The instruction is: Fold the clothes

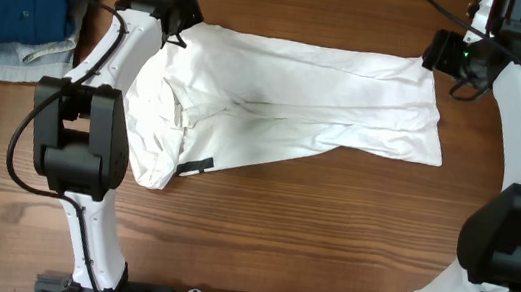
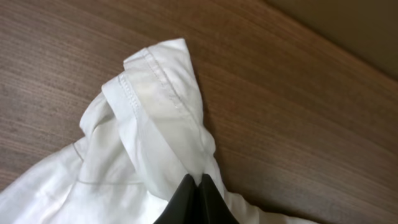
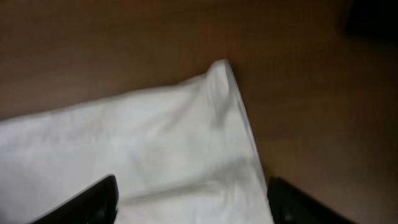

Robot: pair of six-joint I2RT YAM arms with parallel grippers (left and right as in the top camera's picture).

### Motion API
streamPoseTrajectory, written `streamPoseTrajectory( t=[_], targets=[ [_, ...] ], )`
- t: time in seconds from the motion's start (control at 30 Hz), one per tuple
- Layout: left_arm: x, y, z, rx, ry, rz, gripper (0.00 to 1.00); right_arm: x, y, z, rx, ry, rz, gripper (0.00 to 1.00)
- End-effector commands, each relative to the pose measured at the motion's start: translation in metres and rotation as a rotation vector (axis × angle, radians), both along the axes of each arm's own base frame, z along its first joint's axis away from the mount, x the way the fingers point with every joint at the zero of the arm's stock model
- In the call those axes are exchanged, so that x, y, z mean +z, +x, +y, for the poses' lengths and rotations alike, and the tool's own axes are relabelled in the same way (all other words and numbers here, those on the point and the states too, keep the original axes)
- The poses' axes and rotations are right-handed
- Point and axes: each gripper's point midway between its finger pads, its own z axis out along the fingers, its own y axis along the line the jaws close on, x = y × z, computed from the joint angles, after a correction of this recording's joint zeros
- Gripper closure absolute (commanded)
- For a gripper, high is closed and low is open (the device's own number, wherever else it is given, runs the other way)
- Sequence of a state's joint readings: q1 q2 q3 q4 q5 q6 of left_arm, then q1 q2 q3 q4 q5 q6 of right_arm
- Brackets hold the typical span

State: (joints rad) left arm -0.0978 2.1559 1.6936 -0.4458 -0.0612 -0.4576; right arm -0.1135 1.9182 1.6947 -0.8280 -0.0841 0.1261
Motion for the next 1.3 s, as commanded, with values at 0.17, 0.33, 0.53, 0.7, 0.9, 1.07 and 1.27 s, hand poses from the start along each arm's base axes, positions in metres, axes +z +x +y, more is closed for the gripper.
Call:
streamPoseTrajectory(
  t=[0.17, 0.33, 0.53, 0.7, 0.9, 1.07, 1.27],
  targets=[
    [0.005, -0.013, 0.001, -0.003, 0.017, 0.044, 0.96, -0.095, 0.040, -0.005, -0.045, 0.017, 0.048, 0.27],
    [0.005, -0.013, 0.001, -0.003, 0.017, 0.044, 0.96, -0.113, 0.042, -0.006, -0.129, 0.056, 0.069, 0.30],
    [0.005, -0.013, 0.001, -0.003, 0.017, 0.045, 0.96, -0.131, 0.043, 0.004, -0.177, 0.124, 0.096, 0.40],
    [0.005, -0.013, 0.001, -0.003, 0.018, 0.044, 0.96, -0.145, 0.041, 0.006, -0.220, 0.146, 0.124, 0.48],
    [0.005, -0.013, 0.001, -0.003, 0.018, 0.044, 0.96, -0.153, 0.044, 0.011, -0.232, 0.157, 0.123, 0.60],
    [0.005, -0.013, 0.002, -0.002, 0.018, 0.044, 0.96, -0.151, 0.051, 0.012, -0.228, 0.158, 0.092, 0.83],
    [0.015, -0.014, 0.013, 0.035, 0.068, 0.034, 0.96, -0.134, 0.058, 0.002, -0.240, 0.136, 0.042, 0.96]
  ],
)
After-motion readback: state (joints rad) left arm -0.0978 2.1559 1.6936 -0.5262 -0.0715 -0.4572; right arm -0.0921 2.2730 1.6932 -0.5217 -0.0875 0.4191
